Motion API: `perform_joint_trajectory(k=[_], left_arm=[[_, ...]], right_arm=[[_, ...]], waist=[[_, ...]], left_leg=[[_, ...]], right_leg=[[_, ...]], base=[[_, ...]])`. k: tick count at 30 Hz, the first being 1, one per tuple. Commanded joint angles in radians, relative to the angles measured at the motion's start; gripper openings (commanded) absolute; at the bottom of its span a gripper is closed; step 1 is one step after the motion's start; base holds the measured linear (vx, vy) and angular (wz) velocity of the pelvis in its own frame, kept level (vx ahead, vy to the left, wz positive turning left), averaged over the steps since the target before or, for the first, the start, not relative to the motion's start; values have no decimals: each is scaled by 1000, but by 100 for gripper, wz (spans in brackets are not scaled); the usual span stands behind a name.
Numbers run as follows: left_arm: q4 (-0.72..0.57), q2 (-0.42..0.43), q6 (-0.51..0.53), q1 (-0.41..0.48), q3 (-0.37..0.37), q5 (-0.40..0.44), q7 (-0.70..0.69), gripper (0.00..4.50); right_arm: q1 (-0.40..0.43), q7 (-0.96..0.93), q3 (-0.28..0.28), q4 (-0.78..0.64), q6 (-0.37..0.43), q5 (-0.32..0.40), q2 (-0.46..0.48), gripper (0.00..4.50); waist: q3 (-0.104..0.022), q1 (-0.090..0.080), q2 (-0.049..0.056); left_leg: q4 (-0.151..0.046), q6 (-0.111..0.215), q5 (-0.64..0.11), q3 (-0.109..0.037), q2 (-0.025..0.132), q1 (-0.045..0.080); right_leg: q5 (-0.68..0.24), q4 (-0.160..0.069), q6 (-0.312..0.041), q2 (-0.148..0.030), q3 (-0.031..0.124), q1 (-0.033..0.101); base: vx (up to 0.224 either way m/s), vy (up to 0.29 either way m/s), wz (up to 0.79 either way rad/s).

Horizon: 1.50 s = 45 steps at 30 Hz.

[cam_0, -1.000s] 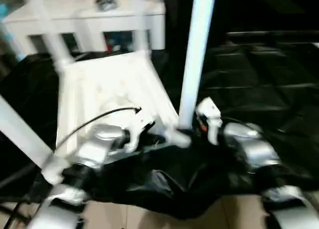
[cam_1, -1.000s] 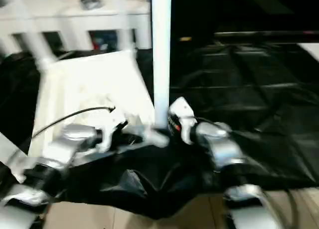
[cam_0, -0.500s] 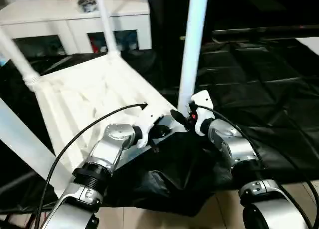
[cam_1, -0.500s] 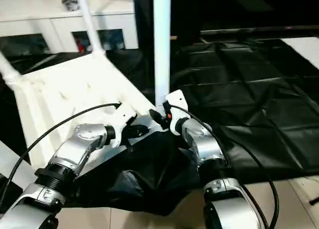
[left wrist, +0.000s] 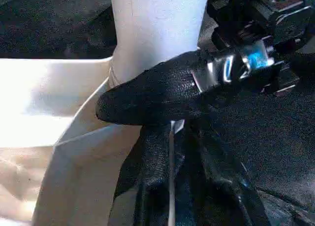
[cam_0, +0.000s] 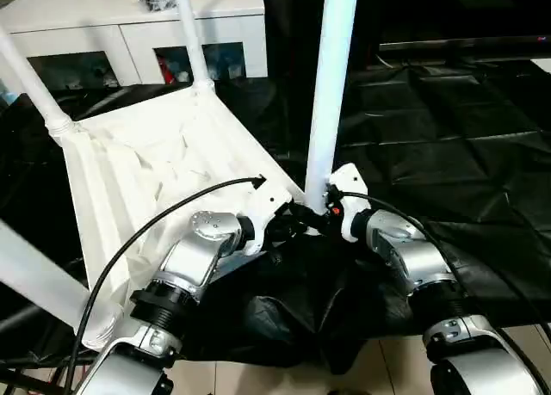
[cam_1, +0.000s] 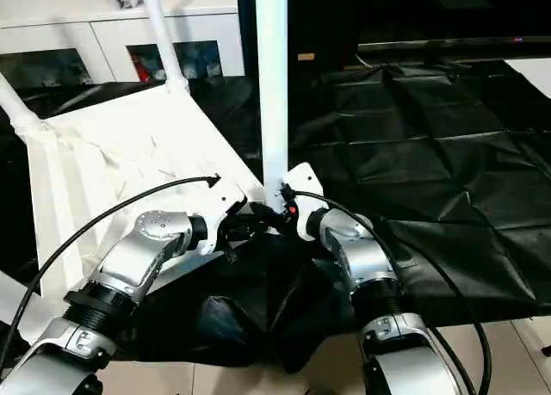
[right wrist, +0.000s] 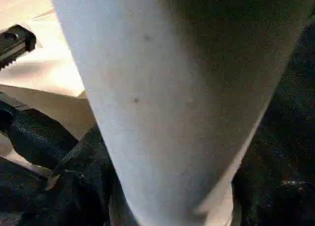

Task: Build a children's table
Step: Rotate leg to tighten

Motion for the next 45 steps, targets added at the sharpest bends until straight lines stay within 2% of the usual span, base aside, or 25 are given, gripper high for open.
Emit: perform_joint_trajectory(k=[1, 3, 4, 6, 7, 9, 11, 12, 13, 14, 16, 17, 20, 23, 26, 28, 30, 31, 32, 34, 40, 41, 42, 44, 45], left_arm=[[-51, 34, 7, -1, 6, 17, 7, 75], [-89, 67, 10, 8, 6, 23, -3, 75], [-105, 79, 14, 13, 8, 24, -9, 75], [-168, 114, 44, 29, 8, 17, -28, 75], [-196, 127, 57, 37, 8, 14, -37, 75], [-196, 127, 57, 37, 8, 14, -37, 75], [-263, 146, 89, 60, 13, -3, -55, 75], [-273, 146, 102, 68, 12, -16, -66, 103], [-273, 146, 102, 68, 12, -16, -66, 103], [-281, 147, 114, 74, 10, -27, -71, 108], [-227, 129, 93, 74, 1, -27, -52, 136], [-220, 127, 90, 73, 0, -27, -49, 145], [-167, 108, 81, 69, 2, -35, -37, 145], [-162, 106, 81, 69, 3, -35, -38, 145], [-152, 106, 95, 76, -3, -46, -57, 145], [-140, 110, 90, 77, -11, -37, -53, 145], [-126, 113, 80, 75, -19, -27, -47, 145], [-111, 115, 72, 73, -25, -19, -41, 145], [-100, 116, 66, 69, -29, -14, -38, 145], [-80, 114, 59, 63, -31, -18, -46, 145], [-41, 106, 64, 44, -23, -60, -90, 92], [-41, 106, 64, 44, -23, -60, -90, 88], [-23, 109, 53, 39, -26, -61, -98, 81], [-19, 110, 49, 37, -26, -61, -99, 61], [-11, 110, 42, 34, -27, -60, -101, 54]], right_arm=[[28, 23, 26, 5, 20, -8, 3, 330], [29, 26, 28, 4, 19, -6, -2, 330], [30, 27, 30, 3, 19, -6, -3, 330], [33, 30, 36, -3, 20, -6, -7, 330], [34, 32, 37, -5, 21, -5, -8, 330], [34, 32, 37, -5, 21, -5, -8, 330], [35, 34, 38, -4, 18, -6, -9, 330], [35, 35, 39, -3, 16, -6, -9, 330], [35, 35, 39, -3, 16, -6, -9, 330], [35, 35, 40, -3, 16, -6, -9, 330], [32, 38, 42, 1, 14, -6, -11, 330], [31, 38, 43, 2, 14, -6, -11, 330], [26, 43, 43, 5, 15, -7, -17, 330], [25, 44, 43, 5, 16, -8, -19, 330], [28, 46, 46, 1, 14, -13, -27, 330], [29, 45, 47, 2, 12, -16, -31, 330], [30, 44, 49, 1, 9, -18, -33, 330], [31, 46, 49, -1, 8, -17, -34, 330], [32, 47, 49, -4, 9, -16, -35, 330], [34, 51, 50, -8, 12, -13, -37, 330], [37, 77, 56, -22, 17, -4, -56, 330], [37, 77, 56, -22, 17, -4, -56, 330], [35, 82, 57, -18, 13, -6, -59, 330], [33, 83, 57, -17, 12, -7, -60, 330], [30, 85, 56, -14, 12, -6, -62, 330]], waist=[[-61, 7, -5], [-61, 6, -3], [-60, 7, 1], [-61, 6, -1], [-60, 5, 1], [-60, 6, 1], [-61, 8, 0], [-61, 8, -1], [-61, 9, -5], [-61, 9, -4], [-61, 8, -3], [-61, 9, -7], [-63, 8, -5], [-65, 8, -5], [-65, 10, -5], [-65, 10, 3], [-66, 8, 0], [-66, 9, 5], [-66, 8, 3], [-67, 8, 7], [-67, 10, 3], [-68, 10, -3], [-67, 12, 1], [-66, 13, 0], [-66, 13, -8]], left_leg=[[-54, 85, -211, 0, 15, 0], [-55, 76, -216, 0, 16, 0], [-56, 73, -220, 0, 17, 2], [-56, 65, -224, -1, 17, 3], [-57, 64, -230, 0, 17, 4], [-55, 60, -232, 1, 15, 6], [-55, 62, -217, 2, 15, 4], [-54, 62, -213, 1, 16, 4], [-54, 65, -204, 2, 15, 2], [-53, 66, -203, 2, 14, 3], [-53, 67, -210, 3, 13, 4], [-52, 68, -209, 3, 12, 4], [-50, 68, -202, 3, 10, 2], [-49, 77, -183, 2, 12, 2], [-48, 80, -183, 2, 11, 2], [-48, 77, -187, 2, 11, 4], [-47, 76, -190, 2, 11, 4], [-47, 75, -190, 1, 11, 4], [-47, 76, -191, 1, 10, 4], [-47, 75, -191, 0, 10, 4], [-47, 76, -196, 1, 11, 4], [-46, 78, -191, 1, 10, 3], [-46, 80, -189, 1, 11, 3], [-46, 78, -198, 2, 10, 4], [-47, 78, -198, 2, 10, 3]], right_leg=[[-164, -59, -248, -41, 29, 64], [-174, -59, -242, -40, 29, 64], [-177, -59, -242, -40, 29, 63], [-174, -57, -241, -40, 29, 64], [-177, -58, -242, -37, 29, 61], [-173, -57, -245, -37, 29, 60], [-164, -55, -246, -38, 30, 62], [-158, -54, -247, -38, 30, 62], [-153, -52, -250, -38, 30, 63], [-154, -53, -249, -37, 30, 62], [-166, -55, -245, -37, 30, 61], [-167, -56, -243, -36, 30, 61], [-165, -56, -235, -36, 30, 63], [-128, -51, -247, -37, 29, 65], [-137, -52, -249, -38, 29, 65], [-137, -51, -249, -37, 29, 65], [-126, -51, -248, -35, 28, 65], [-124, -51, -249, -36, 28, 65], [-122, -52, -249, -35, 28, 65], [-111, -50, -252, -36, 27, 68], [-130, -52, -251, -36, 27, 68], [-128, -52, -250, -36, 27, 69], [-132, -51, -251, -37, 27, 68], [-153, -54, -247, -37, 27, 67], [-160, -55, -244, -37, 27, 67]], base=[[0, 0, 0], [0, 0, 0], [0, 0, 0], [0, 0, 0], [0, 0, 0], [0, 0, 0], [0, 0, 0], [0, 0, 0], [0, 0, 0], [0, 0, 0], [0, 0, 0], [0, 0, 0], [0, 0, 0], [0, 0, 0], [0, 0, 0], [0, 0, 0], [0, 0, 0], [0, 0, 0], [0, 0, 0], [0, 0, 0], [0, 0, 0], [0, 0, 0], [0, 0, 0], [0, 0, 0], [0, 0, 0]])
